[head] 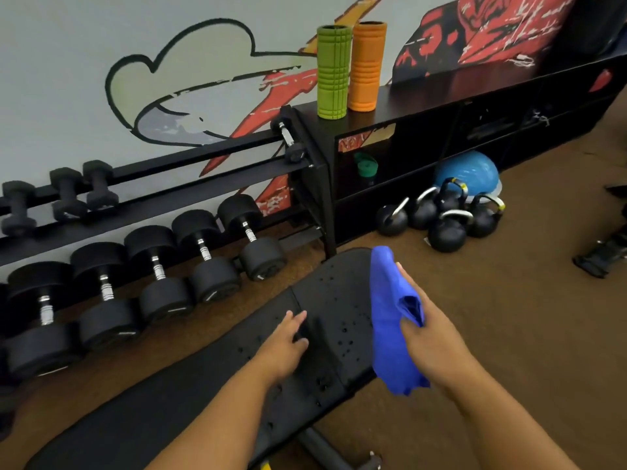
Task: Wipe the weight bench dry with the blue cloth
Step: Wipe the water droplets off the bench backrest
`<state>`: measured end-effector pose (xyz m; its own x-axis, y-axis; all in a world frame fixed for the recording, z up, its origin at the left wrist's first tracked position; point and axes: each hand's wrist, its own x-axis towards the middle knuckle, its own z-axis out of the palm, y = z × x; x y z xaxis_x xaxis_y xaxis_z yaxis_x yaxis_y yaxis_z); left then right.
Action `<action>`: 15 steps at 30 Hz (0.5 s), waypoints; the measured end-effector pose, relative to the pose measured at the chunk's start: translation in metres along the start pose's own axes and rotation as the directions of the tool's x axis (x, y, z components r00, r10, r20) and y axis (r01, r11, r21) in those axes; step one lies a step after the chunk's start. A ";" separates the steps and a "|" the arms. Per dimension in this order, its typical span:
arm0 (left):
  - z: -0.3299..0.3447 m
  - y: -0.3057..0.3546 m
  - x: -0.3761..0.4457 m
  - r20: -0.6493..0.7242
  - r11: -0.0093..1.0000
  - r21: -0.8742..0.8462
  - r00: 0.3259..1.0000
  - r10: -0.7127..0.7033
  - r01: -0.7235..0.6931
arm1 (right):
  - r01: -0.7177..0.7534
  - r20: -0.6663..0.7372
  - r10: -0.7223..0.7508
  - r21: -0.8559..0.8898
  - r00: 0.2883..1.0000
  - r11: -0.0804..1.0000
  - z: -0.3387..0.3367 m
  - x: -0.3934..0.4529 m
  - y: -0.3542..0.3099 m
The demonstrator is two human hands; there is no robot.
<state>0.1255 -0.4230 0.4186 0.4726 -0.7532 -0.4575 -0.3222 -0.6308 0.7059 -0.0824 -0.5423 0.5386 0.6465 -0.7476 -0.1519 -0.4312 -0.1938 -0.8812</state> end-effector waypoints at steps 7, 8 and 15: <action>-0.002 0.008 0.021 -0.087 0.998 0.060 0.996 -0.027 0.032 | 0.046 0.008 -0.046 -0.058 0.999 0.997 0.016 0.028 -0.012; -0.002 0.008 0.020 -0.088 0.998 0.050 0.996 -0.032 0.037 | 0.064 -0.009 -0.064 -0.065 0.998 0.996 0.016 0.031 -0.013; 0.004 0.002 0.005 -0.089 0.978 0.159 0.988 -0.123 0.136 | 0.240 0.064 -0.252 -0.590 0.966 0.771 0.013 0.035 -0.017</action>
<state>0.1237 -0.4284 0.4152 0.5800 -0.6504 -0.4905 -0.3814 -0.7489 0.5420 -0.0439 -0.5570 0.5420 0.7732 -0.6325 0.0465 -0.5485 -0.7037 -0.4517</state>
